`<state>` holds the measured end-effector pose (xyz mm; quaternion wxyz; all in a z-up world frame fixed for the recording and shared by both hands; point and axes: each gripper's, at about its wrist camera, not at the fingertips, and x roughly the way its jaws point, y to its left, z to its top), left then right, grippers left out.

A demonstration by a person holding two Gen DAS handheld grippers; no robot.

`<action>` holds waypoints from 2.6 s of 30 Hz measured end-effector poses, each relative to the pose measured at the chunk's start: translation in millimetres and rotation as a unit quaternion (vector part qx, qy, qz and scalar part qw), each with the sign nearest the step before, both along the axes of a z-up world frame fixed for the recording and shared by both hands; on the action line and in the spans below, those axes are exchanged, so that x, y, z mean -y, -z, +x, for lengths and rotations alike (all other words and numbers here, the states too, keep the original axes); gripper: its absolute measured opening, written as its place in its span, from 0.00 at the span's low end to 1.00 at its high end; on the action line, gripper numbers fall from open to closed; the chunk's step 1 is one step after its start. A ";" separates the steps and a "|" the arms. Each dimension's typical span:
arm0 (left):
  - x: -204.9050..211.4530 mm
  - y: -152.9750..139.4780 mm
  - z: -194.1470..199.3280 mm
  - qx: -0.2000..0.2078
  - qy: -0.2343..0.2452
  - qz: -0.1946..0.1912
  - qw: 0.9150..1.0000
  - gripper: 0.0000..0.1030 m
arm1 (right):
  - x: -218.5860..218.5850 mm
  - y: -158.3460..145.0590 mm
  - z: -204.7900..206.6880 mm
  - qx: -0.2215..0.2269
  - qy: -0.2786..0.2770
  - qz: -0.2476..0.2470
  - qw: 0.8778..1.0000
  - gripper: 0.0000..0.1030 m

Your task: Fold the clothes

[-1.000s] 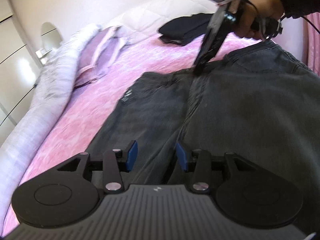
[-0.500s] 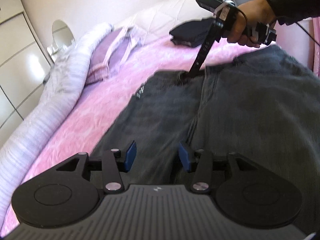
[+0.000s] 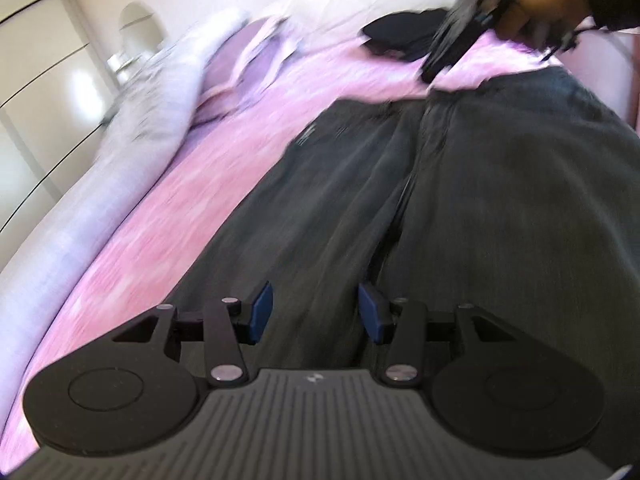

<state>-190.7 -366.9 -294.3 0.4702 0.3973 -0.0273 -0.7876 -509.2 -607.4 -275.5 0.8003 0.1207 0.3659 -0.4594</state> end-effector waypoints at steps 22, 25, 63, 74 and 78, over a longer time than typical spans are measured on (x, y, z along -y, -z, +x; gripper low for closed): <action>-98.4 -47.2 386.1 0.009 -0.370 0.018 0.929 0.44 | -203.9 -15.1 136.0 0.037 -0.140 0.036 0.989 0.54; -58.3 -37.1 432.9 -0.004 -0.392 0.037 0.919 0.44 | -193.1 -2.0 157.0 0.043 -0.136 0.040 0.989 0.54; -199.0 -34.1 387.2 -0.147 -0.376 0.066 0.912 0.36 | -251.3 28.2 121.3 0.108 -0.036 0.063 0.992 0.62; -351.1 -11.6 306.2 -0.141 -0.423 0.073 0.892 0.40 | -309.5 29.9 54.8 0.155 0.015 0.090 0.984 0.64; -377.9 -6.2 299.5 -0.141 -0.455 0.058 0.878 0.40 | -315.6 29.7 36.0 0.181 0.052 0.100 0.977 0.64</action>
